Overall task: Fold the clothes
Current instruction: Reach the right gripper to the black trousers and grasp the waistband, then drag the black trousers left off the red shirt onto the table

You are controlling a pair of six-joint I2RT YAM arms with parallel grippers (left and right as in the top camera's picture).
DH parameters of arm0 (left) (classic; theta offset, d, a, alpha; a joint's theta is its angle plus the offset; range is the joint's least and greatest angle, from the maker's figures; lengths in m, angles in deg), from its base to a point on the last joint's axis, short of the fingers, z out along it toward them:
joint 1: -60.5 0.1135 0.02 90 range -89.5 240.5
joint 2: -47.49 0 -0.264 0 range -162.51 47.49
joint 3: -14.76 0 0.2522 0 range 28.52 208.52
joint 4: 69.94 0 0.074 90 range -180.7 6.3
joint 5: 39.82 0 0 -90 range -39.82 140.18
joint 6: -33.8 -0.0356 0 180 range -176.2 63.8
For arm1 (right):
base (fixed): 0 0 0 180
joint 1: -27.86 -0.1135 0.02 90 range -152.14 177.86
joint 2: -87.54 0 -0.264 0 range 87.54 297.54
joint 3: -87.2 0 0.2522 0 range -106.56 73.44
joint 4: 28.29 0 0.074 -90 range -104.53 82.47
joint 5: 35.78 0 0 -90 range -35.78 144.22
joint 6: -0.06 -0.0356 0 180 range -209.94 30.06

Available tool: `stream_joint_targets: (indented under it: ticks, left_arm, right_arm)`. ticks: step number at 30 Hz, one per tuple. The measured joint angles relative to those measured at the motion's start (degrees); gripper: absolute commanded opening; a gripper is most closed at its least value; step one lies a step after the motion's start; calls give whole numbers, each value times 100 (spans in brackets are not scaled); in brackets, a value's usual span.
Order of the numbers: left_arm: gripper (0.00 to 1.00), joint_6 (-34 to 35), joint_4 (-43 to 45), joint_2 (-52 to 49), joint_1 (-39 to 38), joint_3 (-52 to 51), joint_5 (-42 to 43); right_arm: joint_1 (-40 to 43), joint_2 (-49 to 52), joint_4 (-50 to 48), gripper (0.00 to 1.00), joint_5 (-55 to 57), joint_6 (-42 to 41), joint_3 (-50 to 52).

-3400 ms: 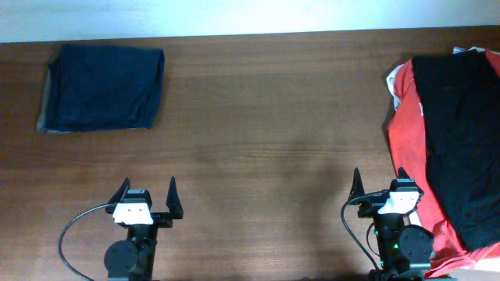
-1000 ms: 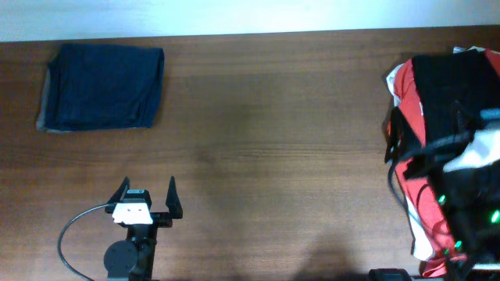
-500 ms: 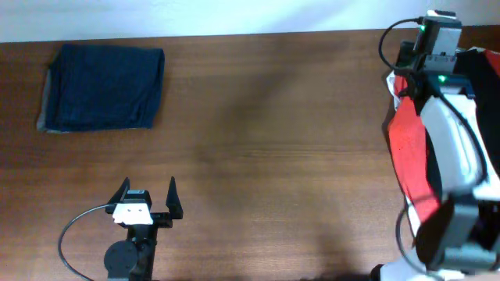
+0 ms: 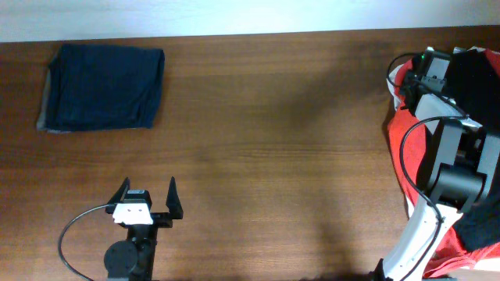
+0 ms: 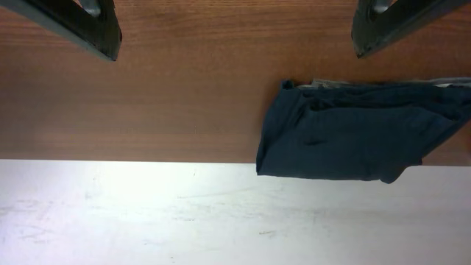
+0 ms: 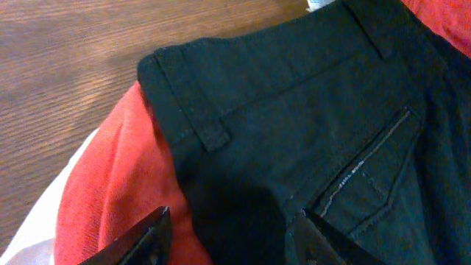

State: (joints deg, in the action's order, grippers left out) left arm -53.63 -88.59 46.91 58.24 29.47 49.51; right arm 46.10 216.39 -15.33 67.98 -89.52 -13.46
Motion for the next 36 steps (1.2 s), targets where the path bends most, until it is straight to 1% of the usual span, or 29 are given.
stream_joint_targets:
  ticks: [4, 6, 7, 9, 10, 11, 12, 13, 14, 15, 17, 19, 20, 21, 24, 25, 26, 27, 28, 33, 36]
  left_arm:
    - [99, -2, 2, 0, 0, 0, 0]
    - [99, 0, 0, 0, 0, 0, 0]
    - [99, -2, 0, 0, 0, 0, 0]
    - [99, -2, 0, 0, 0, 0, 0]
    - [99, -2, 0, 0, 0, 0, 0]
    - [99, 0, 0, 0, 0, 0, 0]
    - [99, -2, 0, 0, 0, 0, 0]
    - [99, -2, 0, 0, 0, 0, 0]
    - [99, -2, 2, 0, 0, 0, 0]
    - [99, -2, 2, 0, 0, 0, 0]
    - [100, -2, 0, 0, 0, 0, 0]
    - [99, -2, 0, 0, 0, 0, 0]
    - [99, -2, 4, 0, 0, 0, 0]
    - [99, 0, 0, 2, 0, 0, 0]
    - [99, -2, 2, 0, 0, 0, 0]
    - [99, 0, 0, 0, 0, 0, 0]
    - [99, 0, 0, 0, 0, 0, 0]
    - [99, 0, 0, 0, 0, 0, 0]
    - [99, 0, 0, 0, 0, 0, 0]
    - [99, -2, 2, 0, 0, 0, 0]
    - [99, -2, 2, 0, 0, 0, 0]
  right_arm:
    - [9, 35, -76, 62, -299, 284, 0]
    - [66, 262, -103, 68, -352, 330, 0]
    - [81, 293, -195, 70, -378, 341, 0]
    - [118, 295, -363, 78, -385, 398, -13]
    - [122, 295, -326, 79, -385, 393, -57]
    - [122, 295, -190, 80, -402, 409, -238]
    - [125, 291, 251, 85, -496, 404, -544]
    - [127, 264, 446, 85, -597, 404, -758]
    - [133, 245, 975, 85, -785, 413, -1102]
    - [133, 195, 1217, 84, -990, 407, -1486]
    - [133, 105, 1233, 81, -1102, 411, -1593]
    - [136, 170, 1021, 79, -1137, 404, -1598]
    - [133, 306, 837, 75, -1154, 409, -1606]
    - [133, 514, 610, 73, -1156, 404, -1620]
    - [133, 973, 470, 73, -1174, 402, -1617]
    - [133, 1019, 428, 59, -1174, 404, -1617]
    - [133, 1019, 385, 50, -1174, 404, -1617]
    - [133, 1019, 363, 10, -1176, 409, -1620]
    - [133, 1019, 352, 4, -1174, 402, -1617]
    - [151, 1003, 374, 4, -1174, 157, -1620]
    - [249, 678, 505, 4, -1172, 122, -1620]
